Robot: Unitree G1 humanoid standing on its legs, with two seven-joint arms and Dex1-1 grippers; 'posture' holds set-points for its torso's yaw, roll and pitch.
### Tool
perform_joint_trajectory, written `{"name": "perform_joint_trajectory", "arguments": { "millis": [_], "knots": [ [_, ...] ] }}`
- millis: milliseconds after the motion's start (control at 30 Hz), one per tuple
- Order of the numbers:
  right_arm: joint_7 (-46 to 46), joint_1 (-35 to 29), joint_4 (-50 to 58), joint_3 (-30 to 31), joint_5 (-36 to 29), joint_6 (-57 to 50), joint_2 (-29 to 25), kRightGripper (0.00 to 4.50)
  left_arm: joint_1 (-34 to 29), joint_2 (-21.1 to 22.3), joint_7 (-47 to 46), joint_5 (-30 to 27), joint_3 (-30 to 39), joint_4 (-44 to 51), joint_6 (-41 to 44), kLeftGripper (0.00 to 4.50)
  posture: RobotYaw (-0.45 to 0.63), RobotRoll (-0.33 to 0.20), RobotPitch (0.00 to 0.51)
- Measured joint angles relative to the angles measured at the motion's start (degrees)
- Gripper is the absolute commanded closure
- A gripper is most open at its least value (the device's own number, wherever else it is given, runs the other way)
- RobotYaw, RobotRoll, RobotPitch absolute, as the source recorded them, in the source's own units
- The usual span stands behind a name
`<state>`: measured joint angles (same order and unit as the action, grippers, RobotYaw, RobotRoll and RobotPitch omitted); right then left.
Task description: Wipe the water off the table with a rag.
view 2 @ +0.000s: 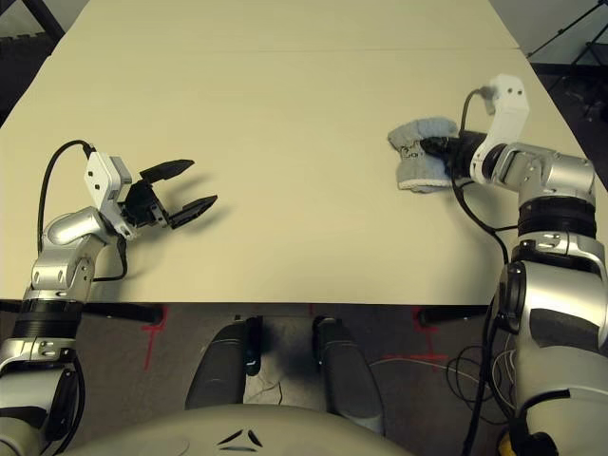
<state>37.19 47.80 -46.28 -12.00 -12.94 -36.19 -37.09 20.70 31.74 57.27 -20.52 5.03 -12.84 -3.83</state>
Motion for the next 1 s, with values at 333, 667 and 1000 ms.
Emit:
{"name": "perform_joint_trajectory", "arguments": {
  "millis": [333, 667, 1000],
  "knots": [
    [-4.1, -2.1, -1.3, -5.5, 0.2, 20.0, -2.5, 0.02, 7.7, -1.3, -19.6, 2.2, 6.8, -6.2, 3.4, 0.0, 0.21, 0.0, 0.179],
    [-6.0, -1.4, -6.1, -13.7, -4.7, 41.2, -2.1, 0.02, 13.2, 3.5, -34.5, 6.2, 12.1, -14.1, 8.6, 0.0, 0.23, 0.0, 0.165],
    [-7.6, -2.1, -9.3, -13.7, -4.8, 48.9, 0.8, 0.02, 18.8, 4.6, -40.5, 7.8, 13.1, -25.2, 8.3, 0.0, 0.23, 0.0, 0.162]
  ]
}}
